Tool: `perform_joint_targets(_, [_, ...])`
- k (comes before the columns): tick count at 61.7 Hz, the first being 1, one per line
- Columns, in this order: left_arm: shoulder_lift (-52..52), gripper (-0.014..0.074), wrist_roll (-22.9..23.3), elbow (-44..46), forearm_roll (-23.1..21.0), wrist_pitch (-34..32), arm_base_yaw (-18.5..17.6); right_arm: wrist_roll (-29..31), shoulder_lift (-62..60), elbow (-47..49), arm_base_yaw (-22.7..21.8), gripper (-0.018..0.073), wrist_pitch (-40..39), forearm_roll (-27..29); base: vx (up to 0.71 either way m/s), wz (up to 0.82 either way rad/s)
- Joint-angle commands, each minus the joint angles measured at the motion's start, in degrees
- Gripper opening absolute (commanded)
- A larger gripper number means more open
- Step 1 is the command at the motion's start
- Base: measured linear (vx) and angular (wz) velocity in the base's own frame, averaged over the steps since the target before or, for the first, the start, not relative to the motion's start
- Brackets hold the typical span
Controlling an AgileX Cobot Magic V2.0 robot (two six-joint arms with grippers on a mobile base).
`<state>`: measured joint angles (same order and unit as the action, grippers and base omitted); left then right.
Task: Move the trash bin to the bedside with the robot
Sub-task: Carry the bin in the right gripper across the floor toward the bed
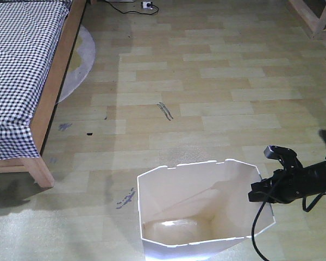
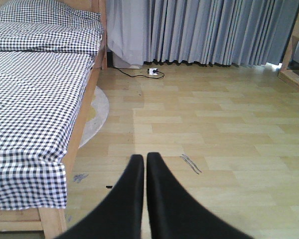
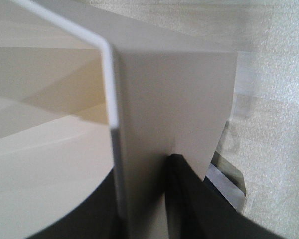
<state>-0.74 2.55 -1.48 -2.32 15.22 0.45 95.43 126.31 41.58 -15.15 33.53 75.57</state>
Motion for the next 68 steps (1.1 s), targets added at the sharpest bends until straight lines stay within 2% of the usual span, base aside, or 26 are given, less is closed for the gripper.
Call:
perform_joint_targets(1, [-0.83, -0.0006, 0.35, -0.67, -0.24, -3.95, 0.02, -0.20, -3.69, 0.37, -0.12, -0.0003, 12.52, 2.28, 0.20, -0.03])
perform_joint_targets(68, [-0.83, -0.0006, 0.35, -0.67, -0.24, -3.95, 0.02, -0.20, -3.69, 0.37, -0.12, -0.0003, 12.35, 2.28, 0.23, 0.02])
